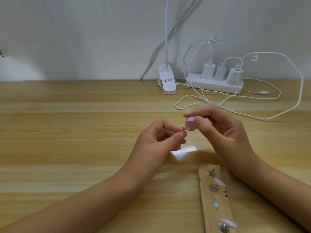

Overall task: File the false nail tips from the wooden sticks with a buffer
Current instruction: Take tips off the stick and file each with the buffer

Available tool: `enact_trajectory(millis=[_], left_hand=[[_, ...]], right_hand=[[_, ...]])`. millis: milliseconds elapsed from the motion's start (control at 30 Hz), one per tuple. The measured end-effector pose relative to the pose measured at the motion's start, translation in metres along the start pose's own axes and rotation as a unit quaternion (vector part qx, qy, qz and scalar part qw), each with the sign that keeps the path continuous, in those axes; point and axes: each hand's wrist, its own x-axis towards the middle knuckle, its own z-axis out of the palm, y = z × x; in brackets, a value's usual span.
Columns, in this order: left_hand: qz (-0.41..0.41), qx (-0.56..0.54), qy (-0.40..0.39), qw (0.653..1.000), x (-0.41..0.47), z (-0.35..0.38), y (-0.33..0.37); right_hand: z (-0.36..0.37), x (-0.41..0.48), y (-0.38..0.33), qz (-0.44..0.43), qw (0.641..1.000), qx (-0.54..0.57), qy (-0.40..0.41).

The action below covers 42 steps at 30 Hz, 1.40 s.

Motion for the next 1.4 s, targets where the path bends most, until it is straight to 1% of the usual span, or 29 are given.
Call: enact_trajectory(millis=[100,200,300,400,500,567,667,767,900,1000,1100,1200,1300,1400], left_hand=[[0.002,0.001,-0.005,1.0,-0.0004,0.0001,0.0002],[0.0,-0.003,-0.004,1.0,-0.0001,0.0004,0.0002],[0.0,-0.003,-0.005,1.0,-0.0006,-0.0004,-0.0007],[0.002,-0.003,-0.009,1.0,-0.0006,-0.0007,-0.0011],[0.003,0.003,-0.01,1.0,-0.0004,-0.0006,-0.0018],[0.003,0.001,-0.012,1.0,-0.0001,-0.0005,-0.0017],[0.0,0.002,-0.014,1.0,-0.0001,-0.0002,-0.0018],[-0.001,0.0,-0.011,1.0,-0.0002,-0.0002,-0.002],[0.001,0.006,-0.013,1.0,-0.0007,-0.001,-0.0026],[0.001,0.011,-0.012,1.0,-0.0007,-0.0003,-0.0021],[0.0,0.008,-0.007,1.0,-0.0009,0.0001,-0.002],[0.0,0.001,-0.002,1.0,-0.0008,0.0001,-0.0014],[-0.004,-0.001,0.0,1.0,-0.0006,-0.0004,-0.0017],[-0.002,-0.001,0.001,1.0,-0.0005,-0.0005,-0.0017]], right_hand=[[0.0003,0.0003,0.0009,0.033,0.999,0.007,-0.007],[0.0006,0.0002,0.002,0.011,1.0,-0.003,0.007],[0.0023,-0.0003,0.0017,0.029,1.0,0.001,0.002],[0.0017,-0.0005,0.001,0.007,1.0,-0.003,0.01],[0.0017,-0.0003,0.001,0.027,1.0,-0.002,-0.003],[0.0011,-0.0007,0.001,0.004,1.0,-0.009,0.001],[0.0007,-0.0008,-0.0001,0.02,1.0,-0.001,-0.005],[0.0005,-0.0011,-0.0008,-0.001,1.0,-0.016,0.002],[0.0009,-0.0003,-0.0002,0.024,1.0,0.004,-0.007],[0.0007,-0.0004,0.0014,0.008,1.0,-0.021,-0.008],[0.0013,-0.0007,0.0016,0.025,1.0,-0.009,-0.009],[0.0007,-0.0011,0.0014,-0.004,1.0,-0.017,0.003],[0.0021,-0.0008,0.002,0.028,1.0,-0.009,-0.002],[0.0022,-0.0004,0.0028,0.017,1.0,-0.015,0.0]])
